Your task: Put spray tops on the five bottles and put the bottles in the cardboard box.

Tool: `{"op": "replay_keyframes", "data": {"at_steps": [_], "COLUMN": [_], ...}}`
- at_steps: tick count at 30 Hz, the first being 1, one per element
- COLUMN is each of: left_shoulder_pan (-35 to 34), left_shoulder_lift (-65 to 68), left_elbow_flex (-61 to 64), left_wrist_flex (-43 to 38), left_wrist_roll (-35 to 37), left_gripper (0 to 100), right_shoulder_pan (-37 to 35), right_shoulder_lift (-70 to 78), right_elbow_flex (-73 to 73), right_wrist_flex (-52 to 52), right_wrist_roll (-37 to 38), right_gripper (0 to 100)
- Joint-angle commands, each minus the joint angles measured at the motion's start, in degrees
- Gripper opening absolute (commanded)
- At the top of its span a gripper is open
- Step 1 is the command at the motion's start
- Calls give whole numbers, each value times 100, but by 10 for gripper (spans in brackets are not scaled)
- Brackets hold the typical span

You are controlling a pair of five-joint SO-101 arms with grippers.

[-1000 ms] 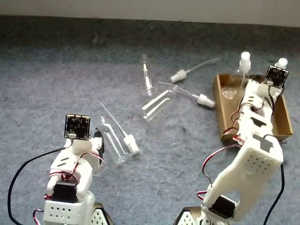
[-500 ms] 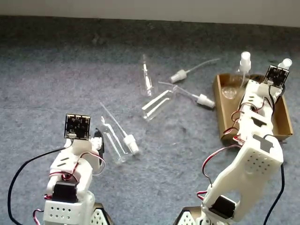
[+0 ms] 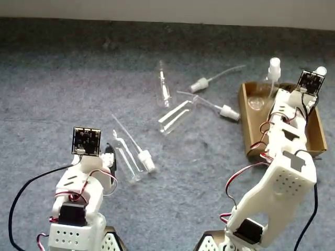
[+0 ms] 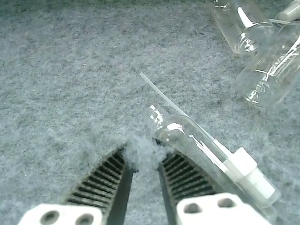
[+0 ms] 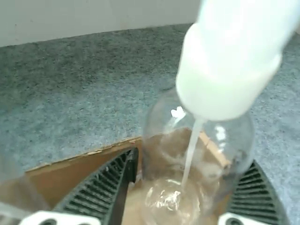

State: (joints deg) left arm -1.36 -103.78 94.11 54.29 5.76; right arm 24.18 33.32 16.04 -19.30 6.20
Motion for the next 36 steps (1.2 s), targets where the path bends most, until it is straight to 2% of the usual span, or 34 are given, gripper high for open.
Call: {"op": "replay_keyframes", "data": {"at_steps": [1, 6, 14, 36], "left_shoulder_pan": [-13, -13, -13, -13], "left_shoulder_lift": [-75, -75, -75, -75], "left_elbow_flex": [-22, -22, -22, -22], "left_wrist_flex": [-123, -123, -123, -123], "left_wrist_roll": [-9, -9, -9, -9], "left_gripper": [11, 11, 11, 11], "right_shoulder_pan": [189, 154, 171, 136], "right_shoulder_lift": [-321, -892, -1332, -2774], "right_elbow_flex": [84, 277, 330, 321], "right_wrist_flex": [215, 1051, 1367, 3600], "right_wrist_roll": [35, 35, -9, -9], "right_gripper": [289, 330, 330, 330]}}
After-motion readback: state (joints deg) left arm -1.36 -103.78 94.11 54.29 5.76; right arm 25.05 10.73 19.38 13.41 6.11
